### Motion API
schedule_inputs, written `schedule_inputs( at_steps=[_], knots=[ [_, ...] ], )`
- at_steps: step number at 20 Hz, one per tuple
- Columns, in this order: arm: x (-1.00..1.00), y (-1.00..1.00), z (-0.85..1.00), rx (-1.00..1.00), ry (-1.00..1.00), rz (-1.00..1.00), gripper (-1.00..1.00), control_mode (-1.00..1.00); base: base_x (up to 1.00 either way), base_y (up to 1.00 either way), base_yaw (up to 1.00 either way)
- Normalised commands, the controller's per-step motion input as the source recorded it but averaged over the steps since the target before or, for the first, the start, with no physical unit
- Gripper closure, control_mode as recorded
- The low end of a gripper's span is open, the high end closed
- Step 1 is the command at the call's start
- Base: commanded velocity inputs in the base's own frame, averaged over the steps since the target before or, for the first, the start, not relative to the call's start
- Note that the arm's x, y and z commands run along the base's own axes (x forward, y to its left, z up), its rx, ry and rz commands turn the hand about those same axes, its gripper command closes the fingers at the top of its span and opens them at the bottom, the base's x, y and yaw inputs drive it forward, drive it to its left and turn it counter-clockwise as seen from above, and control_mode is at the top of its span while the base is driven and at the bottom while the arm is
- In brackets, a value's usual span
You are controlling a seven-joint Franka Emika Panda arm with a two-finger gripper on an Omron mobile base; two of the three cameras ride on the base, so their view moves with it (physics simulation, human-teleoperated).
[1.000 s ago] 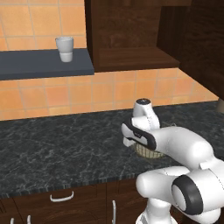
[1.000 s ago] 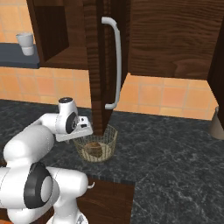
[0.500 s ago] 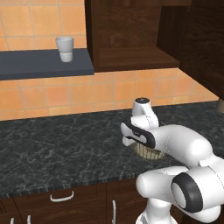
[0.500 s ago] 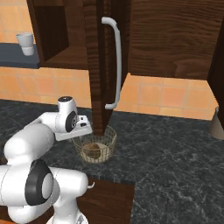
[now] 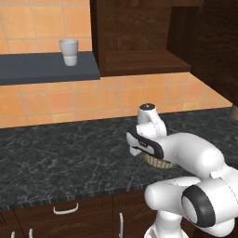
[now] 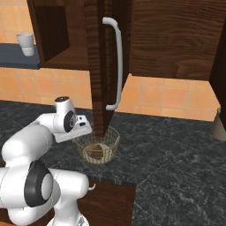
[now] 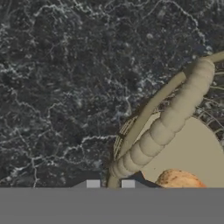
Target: Open the cabinet, pick up the bread from the cabinet and place it in the basket. Then move the basket to the dining counter.
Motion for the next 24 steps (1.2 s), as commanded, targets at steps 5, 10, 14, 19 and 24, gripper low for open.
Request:
schedule_inputs(
  at_steps=[5,10,14,19,24],
  knots=[
    [-0.27,0.07,0.58,-0.1,0.0,0.12,1.0,-1.0,0.0,0.0,0.0],
    [-0.52,0.05,0.75,-0.07,0.0,0.16,1.0,-1.0,0.0,0.0,0.0],
    [-0.68,0.23,0.87,-0.09,0.01,0.1,1.0,-1.0,0.0,0.0,0.0],
    [-0.96,0.02,0.88,-0.01,0.0,0.02,1.0,-1.0,0.0,0.0,0.0],
    [-0.84,0.1,0.67,0.0,-0.02,0.0,1.0,-1.0,0.0,0.0,0.0]
  ],
)
